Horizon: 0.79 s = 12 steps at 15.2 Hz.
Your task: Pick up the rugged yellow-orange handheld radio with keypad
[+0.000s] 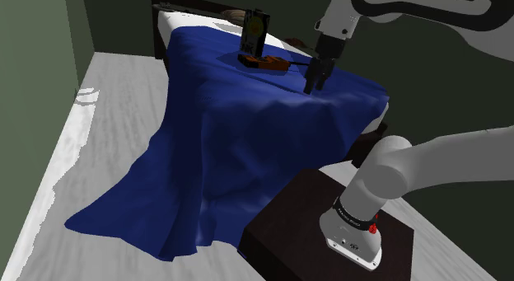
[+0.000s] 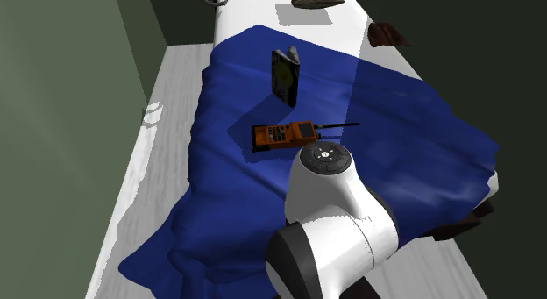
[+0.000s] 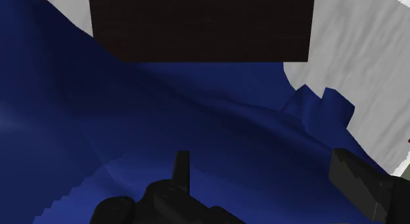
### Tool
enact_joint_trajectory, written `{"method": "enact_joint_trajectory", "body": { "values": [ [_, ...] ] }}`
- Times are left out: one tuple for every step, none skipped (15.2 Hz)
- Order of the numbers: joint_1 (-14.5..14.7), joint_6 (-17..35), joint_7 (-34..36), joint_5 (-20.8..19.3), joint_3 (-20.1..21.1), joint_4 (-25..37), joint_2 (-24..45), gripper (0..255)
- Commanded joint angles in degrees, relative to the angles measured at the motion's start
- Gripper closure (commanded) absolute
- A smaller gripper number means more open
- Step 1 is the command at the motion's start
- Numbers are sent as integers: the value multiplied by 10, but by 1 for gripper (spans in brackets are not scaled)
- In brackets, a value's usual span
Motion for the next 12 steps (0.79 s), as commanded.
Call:
{"method": "enact_joint_trajectory", "body": {
  "values": [
    [0, 0, 0, 0, 0, 0, 0, 0],
    [1, 3, -30, -12, -17, 2, 4, 0],
    [3, 7, -60, -23, -34, 6, 10, 0],
    [5, 11, -89, -34, -51, 11, 16, 0],
    [7, 16, -119, -44, -68, 16, 24, 0],
    [9, 21, -148, -53, -84, 23, 34, 0],
    [12, 26, -178, -62, -101, 31, 44, 0],
    [15, 31, -208, -69, -118, 40, 55, 0],
    [19, 36, -237, -76, -134, 50, 68, 0],
    [24, 41, -267, -82, -151, 61, 81, 0],
    [29, 46, -296, -87, -167, 73, 96, 0],
    [34, 51, -326, -90, -184, 87, 111, 0]
  ]
}}
